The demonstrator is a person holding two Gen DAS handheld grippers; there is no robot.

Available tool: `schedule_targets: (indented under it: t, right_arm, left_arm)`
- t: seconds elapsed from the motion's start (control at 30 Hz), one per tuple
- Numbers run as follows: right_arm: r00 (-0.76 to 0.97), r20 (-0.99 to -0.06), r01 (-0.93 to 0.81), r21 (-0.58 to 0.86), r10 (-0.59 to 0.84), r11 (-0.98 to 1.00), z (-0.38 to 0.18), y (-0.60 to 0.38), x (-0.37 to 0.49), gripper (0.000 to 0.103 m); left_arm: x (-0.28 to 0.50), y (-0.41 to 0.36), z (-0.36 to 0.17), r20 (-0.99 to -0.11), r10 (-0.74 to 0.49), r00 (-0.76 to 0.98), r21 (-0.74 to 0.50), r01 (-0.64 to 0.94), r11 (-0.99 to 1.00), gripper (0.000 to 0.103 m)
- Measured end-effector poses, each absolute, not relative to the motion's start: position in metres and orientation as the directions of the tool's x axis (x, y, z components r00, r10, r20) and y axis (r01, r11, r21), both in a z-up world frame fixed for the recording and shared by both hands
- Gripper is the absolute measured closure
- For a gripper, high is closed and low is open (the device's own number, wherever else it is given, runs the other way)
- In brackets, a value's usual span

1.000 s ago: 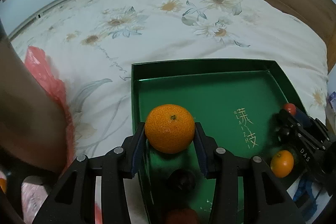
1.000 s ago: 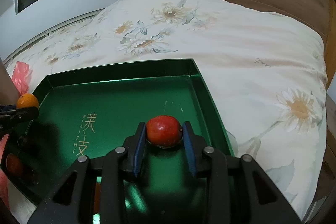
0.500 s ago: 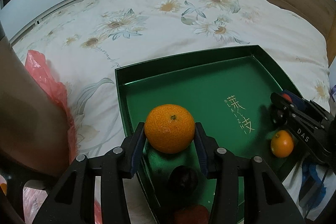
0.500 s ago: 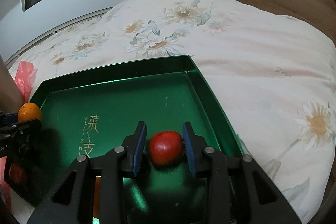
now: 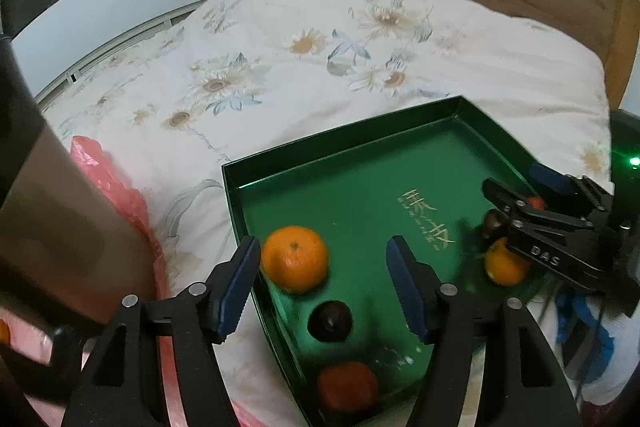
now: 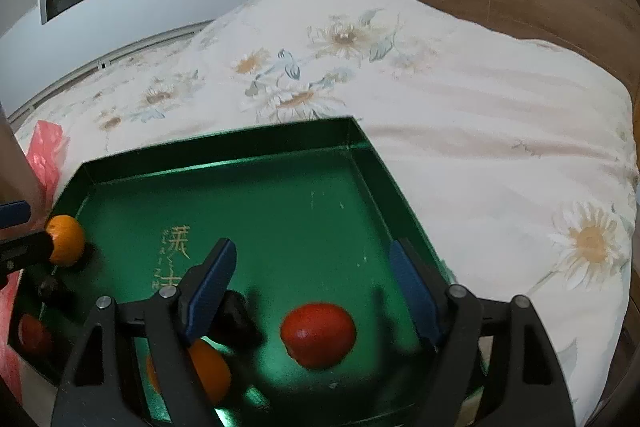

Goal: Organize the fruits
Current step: 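Open right tool to drop the apple while left tool drops the orange, then move both open tools back over the remaining fruit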

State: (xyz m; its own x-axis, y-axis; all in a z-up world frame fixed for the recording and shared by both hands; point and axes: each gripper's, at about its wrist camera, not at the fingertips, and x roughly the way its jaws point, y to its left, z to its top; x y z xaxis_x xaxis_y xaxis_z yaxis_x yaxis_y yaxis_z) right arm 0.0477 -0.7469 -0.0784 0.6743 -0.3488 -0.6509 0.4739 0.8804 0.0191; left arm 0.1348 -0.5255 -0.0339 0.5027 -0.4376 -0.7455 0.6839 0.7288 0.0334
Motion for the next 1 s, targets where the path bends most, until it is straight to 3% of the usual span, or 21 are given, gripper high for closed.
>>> schedule_targets:
  t: [0.5, 0.77, 1.0]
  right_arm:
    - [0.759, -0.566, 0.498, 0.185, -0.323, 0.847, -0.049, -0.749, 0.009, 0.0]
    - [0.759, -0.57, 0.455, 0.117, -0.315, 0.883, -0.024, -0.707, -0.01, 0.0]
    - [0.764, -0.584, 0.394, 0.082, -0.276, 0.915, 0.001, -0.65, -0.039, 0.0]
  left_arm:
    - [0.084, -0.431, 0.003, -0.712, -0.439, 0.548, 0.002, 0.627, 0.779, 0.038]
    - [0.069, -0.348, 0.016, -0.705, -0.392, 0.591, -0.047, 0.512, 0.858, 0.036]
    - [0.033, -0.294, 0.036, -0.661, -0.362, 0.657, -0.007, 0.477, 0.879, 0.036]
